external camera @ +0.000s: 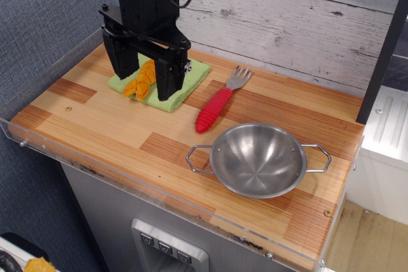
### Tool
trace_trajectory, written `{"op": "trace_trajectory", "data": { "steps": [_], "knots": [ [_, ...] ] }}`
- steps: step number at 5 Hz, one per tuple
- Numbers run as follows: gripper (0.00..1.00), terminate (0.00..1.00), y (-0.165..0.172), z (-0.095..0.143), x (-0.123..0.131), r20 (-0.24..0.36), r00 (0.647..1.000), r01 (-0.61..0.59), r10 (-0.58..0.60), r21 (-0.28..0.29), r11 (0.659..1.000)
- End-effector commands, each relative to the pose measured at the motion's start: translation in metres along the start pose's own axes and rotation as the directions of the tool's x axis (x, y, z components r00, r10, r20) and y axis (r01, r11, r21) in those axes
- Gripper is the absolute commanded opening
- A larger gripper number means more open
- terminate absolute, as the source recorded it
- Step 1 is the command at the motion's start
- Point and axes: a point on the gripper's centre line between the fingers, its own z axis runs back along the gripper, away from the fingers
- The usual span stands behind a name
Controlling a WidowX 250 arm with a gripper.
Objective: Hold the red spatula from center of the table and place it on left side of green cloth.
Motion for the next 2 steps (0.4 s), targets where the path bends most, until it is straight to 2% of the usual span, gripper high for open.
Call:
{"op": "trace_trajectory", "data": {
  "steps": [1, 2],
  "knots": [
    [1.00, 0.00, 0.000, 0.000, 0.000, 0.000, 1.000, 0.000, 0.000, 0.000, 1.000],
    [1.00, 0.00, -0.014, 0.001, 0.013, -0.053, 0.997, -0.057, 0.058, 0.013, 0.998]
  ]
}}
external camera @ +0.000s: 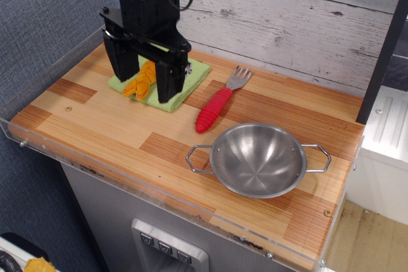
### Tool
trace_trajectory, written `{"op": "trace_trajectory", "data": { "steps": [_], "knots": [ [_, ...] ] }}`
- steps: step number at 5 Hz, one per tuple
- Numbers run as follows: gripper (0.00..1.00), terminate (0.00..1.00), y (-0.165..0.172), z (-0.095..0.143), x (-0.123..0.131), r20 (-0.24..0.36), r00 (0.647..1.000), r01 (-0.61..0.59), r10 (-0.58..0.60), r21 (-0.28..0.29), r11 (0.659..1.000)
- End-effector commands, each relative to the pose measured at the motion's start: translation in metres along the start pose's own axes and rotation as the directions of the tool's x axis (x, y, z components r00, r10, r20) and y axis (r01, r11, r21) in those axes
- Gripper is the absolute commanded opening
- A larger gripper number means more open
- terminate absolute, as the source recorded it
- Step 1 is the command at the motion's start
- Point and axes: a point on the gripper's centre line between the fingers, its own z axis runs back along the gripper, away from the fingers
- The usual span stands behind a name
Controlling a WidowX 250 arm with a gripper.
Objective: Hold the red spatula from center of the table and place it on left side of green cloth.
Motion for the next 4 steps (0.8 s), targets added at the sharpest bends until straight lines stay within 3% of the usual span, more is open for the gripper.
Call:
{"op": "trace_trajectory", "data": {
  "steps": [1, 2, 3, 4],
  "knots": [
    [1.00, 0.00, -0.026, 0.004, 0.052, -0.007, 1.000, 0.012, -0.012, 0.061, 0.998],
    [1.00, 0.00, -0.028, -0.012, 0.089, 0.064, 0.994, 0.080, -0.084, 0.071, 0.994],
    [1.00, 0.00, -0.019, -0.035, 0.107, 0.078, 0.992, 0.096, -0.102, 0.077, 0.992],
    [1.00, 0.00, -0.006, -0.054, 0.107, 0.050, 0.997, 0.050, -0.054, 0.086, 0.995]
  ]
}}
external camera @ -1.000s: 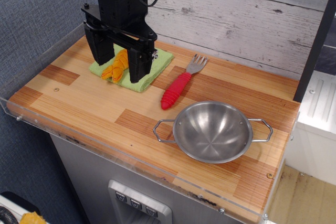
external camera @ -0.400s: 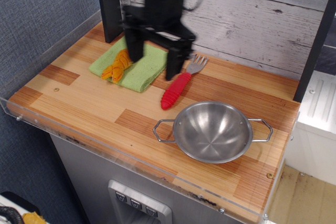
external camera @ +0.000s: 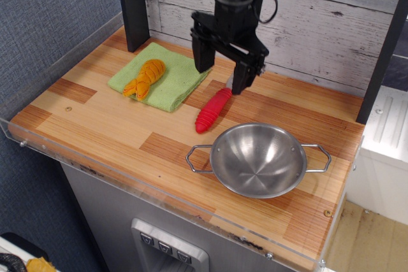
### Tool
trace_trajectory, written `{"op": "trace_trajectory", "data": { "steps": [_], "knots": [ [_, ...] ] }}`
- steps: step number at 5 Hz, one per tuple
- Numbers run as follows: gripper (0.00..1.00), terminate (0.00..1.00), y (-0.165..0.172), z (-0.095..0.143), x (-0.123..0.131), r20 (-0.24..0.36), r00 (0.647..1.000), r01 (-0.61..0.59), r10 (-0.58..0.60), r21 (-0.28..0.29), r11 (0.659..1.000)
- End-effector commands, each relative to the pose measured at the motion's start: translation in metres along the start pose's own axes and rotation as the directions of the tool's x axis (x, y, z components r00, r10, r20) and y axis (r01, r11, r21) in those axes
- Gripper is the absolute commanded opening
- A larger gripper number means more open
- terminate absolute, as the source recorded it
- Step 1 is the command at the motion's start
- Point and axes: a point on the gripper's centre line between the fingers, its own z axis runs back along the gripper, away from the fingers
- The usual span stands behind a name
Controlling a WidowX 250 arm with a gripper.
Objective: Hold the red spatula from center of the table and place it on left side of green cloth.
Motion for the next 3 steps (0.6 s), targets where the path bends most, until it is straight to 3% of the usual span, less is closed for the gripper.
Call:
{"op": "trace_trajectory", "data": {
  "steps": [1, 3],
  "knots": [
    [1.00, 0.00, 0.019, -0.009, -0.005, -0.008, 0.994, -0.106, 0.106, 0.014, 0.994],
    [1.00, 0.00, 0.015, -0.024, -0.019, -0.061, 0.983, -0.175, 0.174, -0.021, 0.984]
  ]
}}
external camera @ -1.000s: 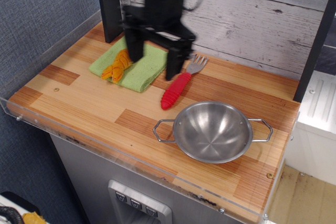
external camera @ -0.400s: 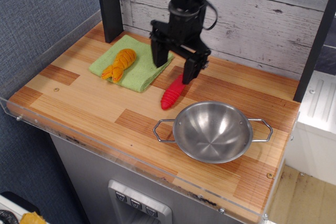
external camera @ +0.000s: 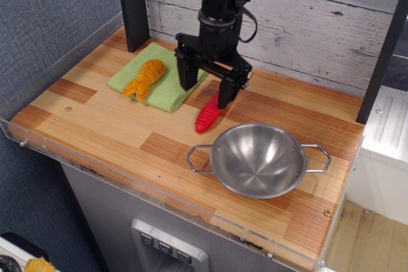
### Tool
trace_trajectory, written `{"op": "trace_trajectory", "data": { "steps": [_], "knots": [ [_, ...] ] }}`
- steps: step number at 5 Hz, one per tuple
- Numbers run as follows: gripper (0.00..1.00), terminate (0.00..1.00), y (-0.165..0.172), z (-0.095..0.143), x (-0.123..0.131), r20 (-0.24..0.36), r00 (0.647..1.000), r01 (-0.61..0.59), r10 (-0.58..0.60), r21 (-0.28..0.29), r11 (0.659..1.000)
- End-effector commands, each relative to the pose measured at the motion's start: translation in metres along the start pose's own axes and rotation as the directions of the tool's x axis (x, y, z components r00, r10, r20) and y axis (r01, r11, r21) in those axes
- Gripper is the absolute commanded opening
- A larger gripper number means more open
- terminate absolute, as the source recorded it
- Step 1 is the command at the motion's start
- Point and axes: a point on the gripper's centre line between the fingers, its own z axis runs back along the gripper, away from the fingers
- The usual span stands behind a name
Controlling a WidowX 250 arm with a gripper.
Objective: Hold the red spatula from center of the table and place it on left side of green cloth.
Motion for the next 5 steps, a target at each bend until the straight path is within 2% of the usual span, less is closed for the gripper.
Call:
{"op": "trace_trajectory", "data": {
  "steps": [1, 2, 3, 5],
  "knots": [
    [1.00, 0.00, 0.002, 0.001, -0.003, 0.017, 0.999, -0.029, 0.030, -0.010, 1.000],
    [1.00, 0.00, 0.000, -0.004, -0.001, 0.011, 1.000, -0.029, 0.029, -0.017, 0.999],
    [0.00, 0.00, 0.002, -0.008, -0.004, 0.009, 0.998, -0.054, 0.054, -0.018, 0.998],
    [0.00, 0.00, 0.004, -0.007, -0.005, 0.006, 0.999, -0.042, 0.042, -0.032, 0.999]
  ]
}}
